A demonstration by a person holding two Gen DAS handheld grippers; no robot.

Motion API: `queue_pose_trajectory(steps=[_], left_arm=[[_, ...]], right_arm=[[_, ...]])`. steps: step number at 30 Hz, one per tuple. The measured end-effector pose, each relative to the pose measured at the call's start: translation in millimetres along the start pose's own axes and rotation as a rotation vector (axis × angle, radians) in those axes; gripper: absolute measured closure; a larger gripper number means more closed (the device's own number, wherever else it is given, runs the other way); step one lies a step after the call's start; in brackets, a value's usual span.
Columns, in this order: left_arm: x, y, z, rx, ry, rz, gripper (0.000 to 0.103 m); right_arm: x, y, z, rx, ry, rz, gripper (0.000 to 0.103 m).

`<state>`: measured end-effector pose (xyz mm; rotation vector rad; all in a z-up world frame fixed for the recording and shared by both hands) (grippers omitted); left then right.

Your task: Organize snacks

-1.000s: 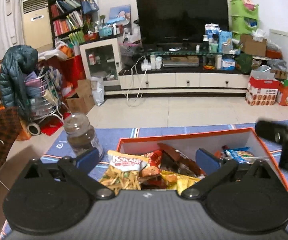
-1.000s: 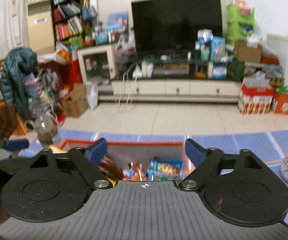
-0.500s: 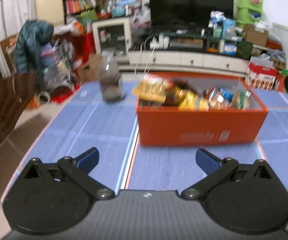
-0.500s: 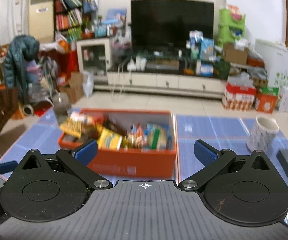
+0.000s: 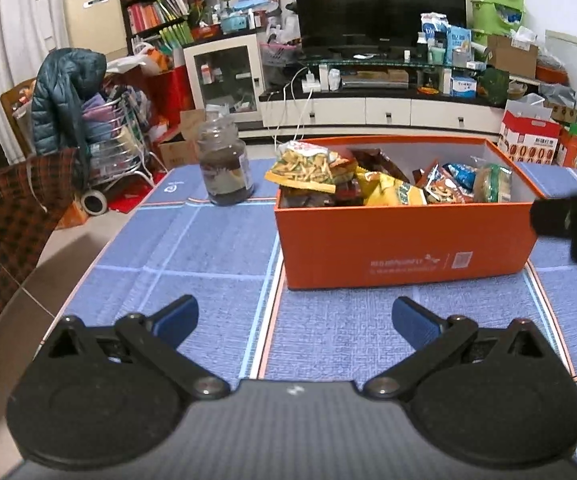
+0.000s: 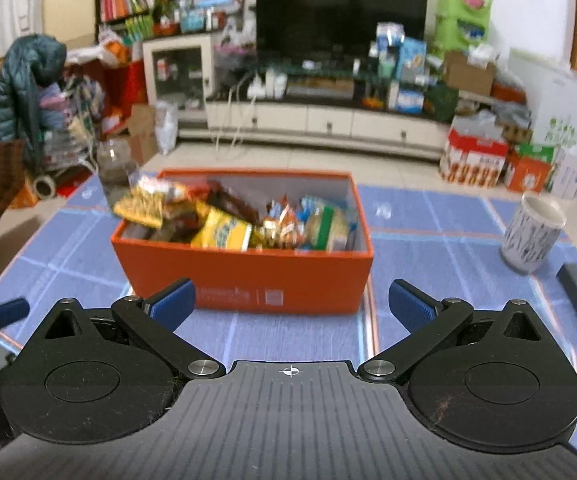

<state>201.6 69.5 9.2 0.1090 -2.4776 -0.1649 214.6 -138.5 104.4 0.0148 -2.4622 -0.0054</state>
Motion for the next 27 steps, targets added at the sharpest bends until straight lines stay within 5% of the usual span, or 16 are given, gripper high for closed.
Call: queue_pose_trajectory(steps=[14, 27], left_arm=[[-6, -13, 10, -0.031, 0.050, 0.024, 0.001], [-8, -15, 10, -0.019, 0.086, 0.044, 0.001]], right_arm=[[-26, -7, 13, 0.013, 0.129, 0.037, 0.007], [-30, 0, 16, 0.034, 0.147, 0.030, 0.007]])
Point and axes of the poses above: each gripper's, at about its wrist camera, not at the fingertips, and x roughly against the way its jaws point, y to its left, z to its underside, the point moved 5 cm from there along -x, roughly the way its jaws point, and after that the axes turned 2 degrees about -x, right-handed, at the moved point
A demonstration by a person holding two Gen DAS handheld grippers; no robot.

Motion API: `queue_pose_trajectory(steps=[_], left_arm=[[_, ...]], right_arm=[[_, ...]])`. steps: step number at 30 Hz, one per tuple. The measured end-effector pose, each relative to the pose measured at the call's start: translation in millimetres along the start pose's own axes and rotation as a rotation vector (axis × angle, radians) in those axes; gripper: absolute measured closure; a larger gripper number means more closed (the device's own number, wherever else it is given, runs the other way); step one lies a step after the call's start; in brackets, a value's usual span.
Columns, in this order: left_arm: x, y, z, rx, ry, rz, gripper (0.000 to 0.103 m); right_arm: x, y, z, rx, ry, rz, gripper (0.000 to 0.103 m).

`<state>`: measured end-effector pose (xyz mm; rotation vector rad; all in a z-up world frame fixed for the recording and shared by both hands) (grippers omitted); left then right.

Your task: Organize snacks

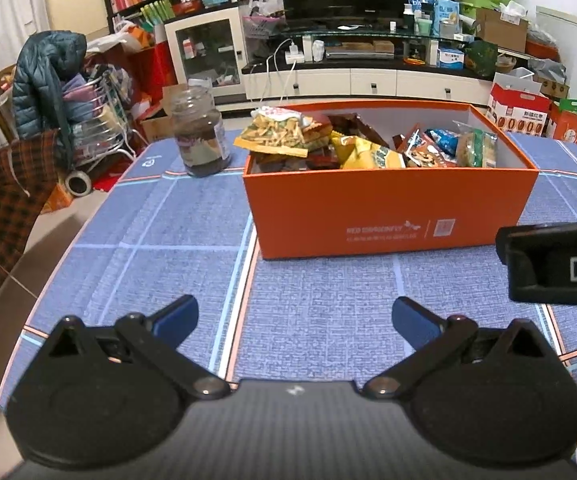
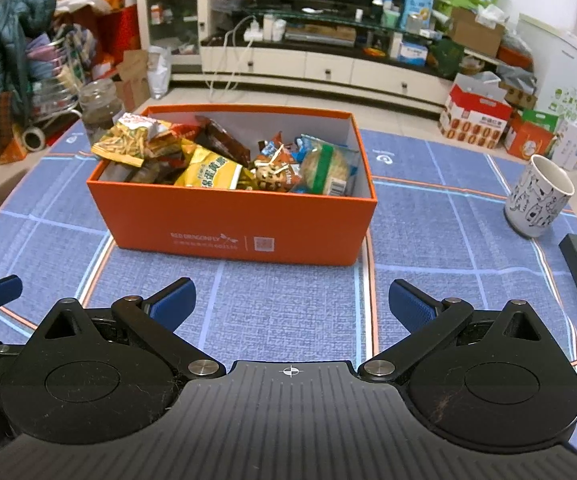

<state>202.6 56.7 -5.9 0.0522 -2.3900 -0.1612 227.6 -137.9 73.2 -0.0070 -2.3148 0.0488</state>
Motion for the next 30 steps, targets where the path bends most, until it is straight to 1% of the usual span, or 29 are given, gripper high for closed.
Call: queue_pose_trajectory(steps=[3, 7, 11, 13, 16, 20, 23, 26, 28, 30], left_arm=[[0, -3, 0, -0.008, 0.001, -0.004, 0.001], [-1, -4, 2, 0.010, 0.018, 0.022, 0.001], [-2, -5, 3, 0.021, 0.027, 0.031, 0.001], [-2, -7, 3, 0.032, 0.034, 0.060, 0.001], [-3, -7, 5, 0.073, 0.053, 0.131, 0.001], [-2, -6, 8, 0.107, 0.046, 0.162, 0.001], [0, -4, 7, 0.125, 0.038, 0.143, 0.001], [0, -6, 9, 0.072, 0.045, 0.118, 0.001], [0, -8, 10, 0.060, 0.049, 0.109, 0.001], [-1, -6, 8, 0.059, 0.039, 0.078, 0.001]], right_arm=[[0, 0, 0, 0.000, -0.003, -0.003, 0.007], [0, -4, 0, -0.005, -0.007, 0.000, 0.007], [0, -7, 0, -0.007, -0.006, 0.005, 0.007], [-1, -7, 0, -0.010, -0.006, 0.005, 0.007], [1, -7, -1, -0.012, -0.012, 0.001, 0.007], [2, -8, -1, -0.014, -0.017, 0.003, 0.007], [2, -8, -2, -0.018, -0.018, 0.003, 0.007], [3, -9, -2, -0.023, -0.023, 0.002, 0.007], [4, -10, -2, -0.026, -0.027, 0.002, 0.007], [4, -10, -3, -0.027, -0.027, 0.002, 0.007]])
Point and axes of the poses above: each gripper's, at about its wrist camera, not at the fingertips, and x roughly against the way its jaws point, y to its left, z to its underside, the point moved 5 cm from there along -x, roughly the way its jaws point, and after that the axes turned 2 degrees about -x, right-handed, at the moved point
